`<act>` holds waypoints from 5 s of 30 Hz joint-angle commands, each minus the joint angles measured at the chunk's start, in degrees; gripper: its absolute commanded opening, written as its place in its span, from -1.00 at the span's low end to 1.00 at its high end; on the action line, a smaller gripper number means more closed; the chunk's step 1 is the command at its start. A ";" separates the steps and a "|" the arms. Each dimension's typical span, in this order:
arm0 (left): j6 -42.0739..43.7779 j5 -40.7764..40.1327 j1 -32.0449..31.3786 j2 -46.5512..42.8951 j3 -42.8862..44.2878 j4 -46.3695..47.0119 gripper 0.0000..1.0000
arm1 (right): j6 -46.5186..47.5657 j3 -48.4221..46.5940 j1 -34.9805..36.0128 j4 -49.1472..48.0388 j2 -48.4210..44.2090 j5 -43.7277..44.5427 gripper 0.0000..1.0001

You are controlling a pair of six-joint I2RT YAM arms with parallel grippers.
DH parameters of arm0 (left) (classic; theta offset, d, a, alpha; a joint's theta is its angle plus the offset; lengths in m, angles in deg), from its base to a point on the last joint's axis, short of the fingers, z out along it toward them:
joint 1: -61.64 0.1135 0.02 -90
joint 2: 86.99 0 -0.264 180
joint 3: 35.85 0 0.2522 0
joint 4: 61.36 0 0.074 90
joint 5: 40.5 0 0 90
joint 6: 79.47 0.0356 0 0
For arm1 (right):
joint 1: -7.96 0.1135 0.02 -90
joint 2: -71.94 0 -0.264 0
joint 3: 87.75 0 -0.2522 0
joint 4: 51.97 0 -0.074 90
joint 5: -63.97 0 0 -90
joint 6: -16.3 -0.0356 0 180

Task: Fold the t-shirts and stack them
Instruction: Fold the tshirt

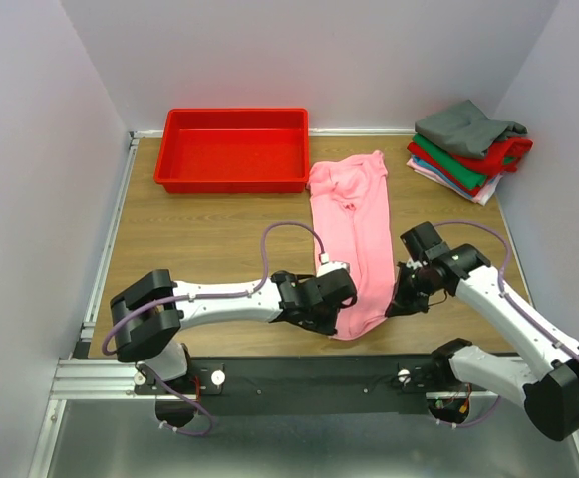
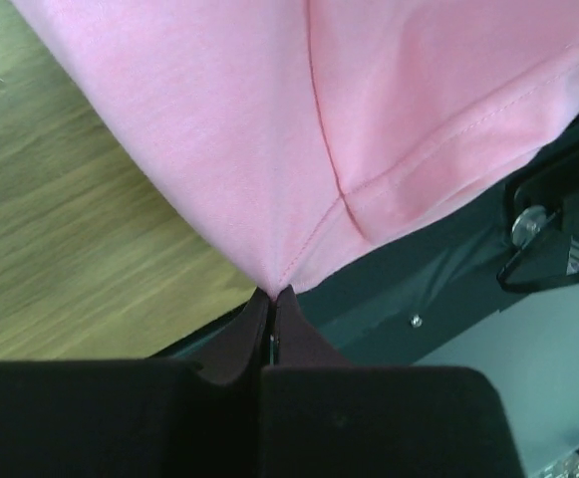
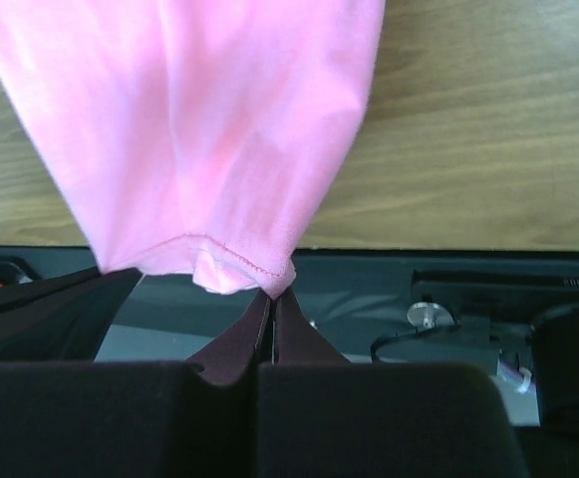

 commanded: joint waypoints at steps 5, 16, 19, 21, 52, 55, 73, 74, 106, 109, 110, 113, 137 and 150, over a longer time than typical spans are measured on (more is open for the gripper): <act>0.51 6.69 -3.85 -2.80 1.53 -3.35 -1.00 | -0.22 -4.99 0.52 10.59 -3.12 1.36 -0.97; -4.58 11.97 -8.95 -6.93 2.76 -3.53 -1.00 | -0.05 -11.32 0.52 18.85 -4.88 0.84 -0.97; -6.96 12.15 -9.57 -8.60 2.85 -3.26 -1.00 | 0.13 -11.93 0.52 19.29 -5.14 -0.56 -0.98; -8.01 11.19 -9.57 -9.83 2.24 -3.44 -1.00 | -0.13 -12.20 0.52 19.20 -4.97 -0.57 -0.98; 2.17 8.02 12.66 0.09 -0.40 5.97 -1.00 | -1.98 -11.75 0.52 -8.12 12.24 17.26 -0.97; 3.84 7.84 13.98 2.90 1.18 6.41 -1.00 | -1.10 -12.64 0.52 -8.74 14.01 18.58 -0.97; 11.75 9.33 22.51 9.93 5.66 7.20 -1.00 | 1.45 -17.21 0.52 -11.03 23.33 23.95 -0.97; 12.71 9.34 22.68 10.46 6.10 7.20 -1.00 | 1.45 -17.47 0.52 -11.12 24.12 24.47 -0.97; 15.45 -1.73 26.55 13.12 20.78 -2.12 0.97 | 8.21 -34.15 -2.56 -12.26 36.52 29.31 0.44; 15.53 -2.70 26.29 8.81 18.08 -0.63 0.97 | 9.80 -34.96 -2.56 -12.26 35.90 27.03 0.49; 16.06 -2.27 25.68 6.62 16.84 1.12 0.97 | 10.23 -34.09 -2.64 -12.35 35.12 25.02 0.49; 15.54 -1.04 24.53 4.24 11.57 2.97 0.96 | 9.98 -29.71 -2.64 -12.44 32.75 22.02 0.50; -3.97 -1.74 5.90 0.89 -1.88 2.54 0.86 | 1.80 2.83 -2.73 -12.52 11.81 16.30 0.32; -7.23 -2.61 5.81 -1.93 -5.59 4.21 0.86 | -0.48 5.20 -2.73 -12.70 13.23 15.69 0.19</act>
